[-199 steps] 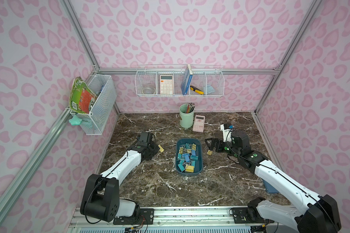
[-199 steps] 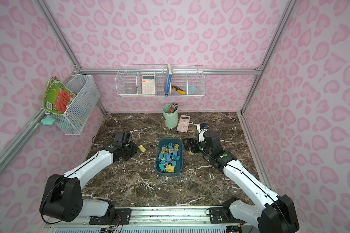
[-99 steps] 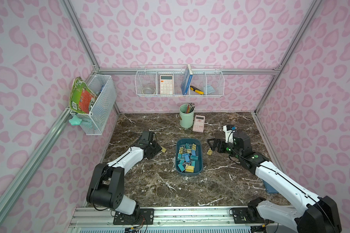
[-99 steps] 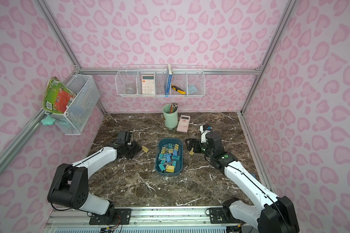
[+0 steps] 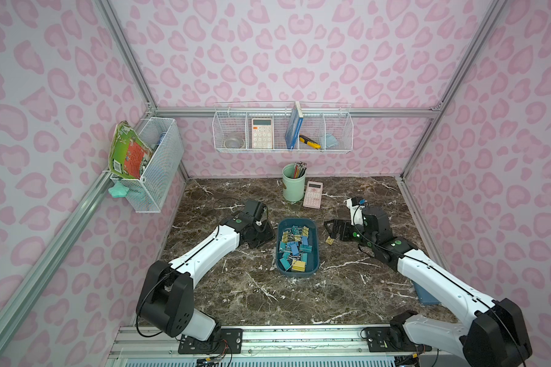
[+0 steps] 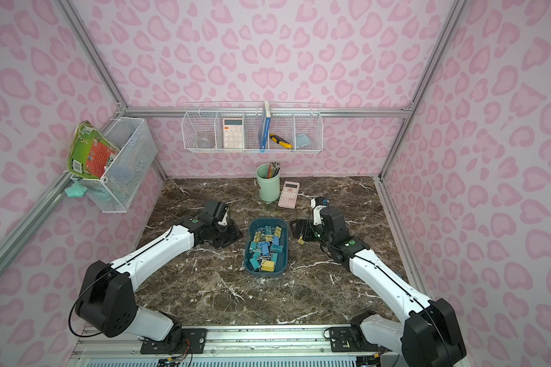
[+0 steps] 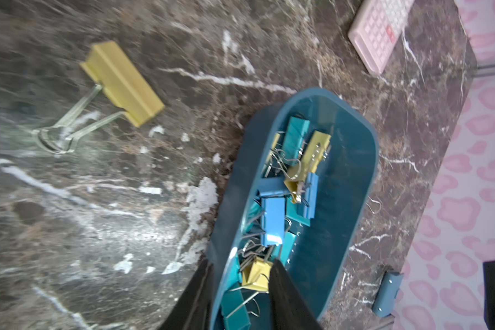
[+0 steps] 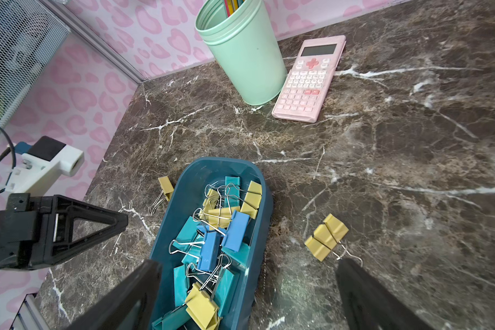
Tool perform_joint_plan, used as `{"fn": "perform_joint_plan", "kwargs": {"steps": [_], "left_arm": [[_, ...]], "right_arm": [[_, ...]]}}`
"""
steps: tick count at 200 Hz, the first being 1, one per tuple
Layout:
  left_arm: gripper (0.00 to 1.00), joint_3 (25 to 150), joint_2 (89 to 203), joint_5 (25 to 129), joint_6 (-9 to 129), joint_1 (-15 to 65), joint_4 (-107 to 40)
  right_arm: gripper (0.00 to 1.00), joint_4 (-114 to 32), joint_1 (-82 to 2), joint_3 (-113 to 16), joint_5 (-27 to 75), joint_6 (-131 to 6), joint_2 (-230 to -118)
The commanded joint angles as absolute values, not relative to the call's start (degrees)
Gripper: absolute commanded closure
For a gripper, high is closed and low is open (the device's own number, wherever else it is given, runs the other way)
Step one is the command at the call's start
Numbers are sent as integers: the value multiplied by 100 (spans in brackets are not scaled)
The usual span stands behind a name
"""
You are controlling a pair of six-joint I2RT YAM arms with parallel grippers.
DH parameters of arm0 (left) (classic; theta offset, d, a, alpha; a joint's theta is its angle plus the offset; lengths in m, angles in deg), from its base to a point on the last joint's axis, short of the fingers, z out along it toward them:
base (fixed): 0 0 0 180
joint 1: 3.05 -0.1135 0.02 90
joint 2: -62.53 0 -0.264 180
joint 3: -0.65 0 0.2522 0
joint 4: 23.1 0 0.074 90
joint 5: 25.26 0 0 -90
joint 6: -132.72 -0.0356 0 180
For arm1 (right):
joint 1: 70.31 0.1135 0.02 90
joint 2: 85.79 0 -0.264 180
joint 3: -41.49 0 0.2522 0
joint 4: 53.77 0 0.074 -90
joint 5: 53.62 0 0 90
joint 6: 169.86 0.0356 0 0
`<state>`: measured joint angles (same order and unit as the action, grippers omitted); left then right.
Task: Take out the binder clips from the storage box
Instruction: Place the binder clip at the center of the board, then pick up the binder clip from the storage box.
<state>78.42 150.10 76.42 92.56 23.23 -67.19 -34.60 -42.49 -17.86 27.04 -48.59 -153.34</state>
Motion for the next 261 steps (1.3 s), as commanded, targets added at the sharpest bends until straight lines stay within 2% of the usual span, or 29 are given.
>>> {"fn": "perform_joint_plan", "kwargs": {"steps": [1, 81, 183, 225, 252, 261], "left_arm": [[65, 8188, 15346, 7927, 9530, 2534, -6881], [71, 8983, 16506, 8240, 9651, 2724, -6826], [75, 9228, 17033, 8204, 9661, 2694, -6789], [80, 9369, 17172, 8240, 9660, 2665, -6719], [85, 9406, 17231, 8293, 9675, 2648, -6693], [90, 9411, 17240, 8302, 9673, 2648, -6679]], "right_arm": [[0, -3477, -4249, -1736, 2732, -4962, -15262], [0, -3350, -4247, -1525, 2947, -5036, -14912], [0, -3210, -4263, -1565, 3084, -5120, -14799], [0, -3184, -4270, -1594, 3084, -5129, -14802], [0, -3140, -4272, -1630, 3097, -5156, -14811], [0, -3124, -4274, -1631, 3119, -5167, -14802]]}}
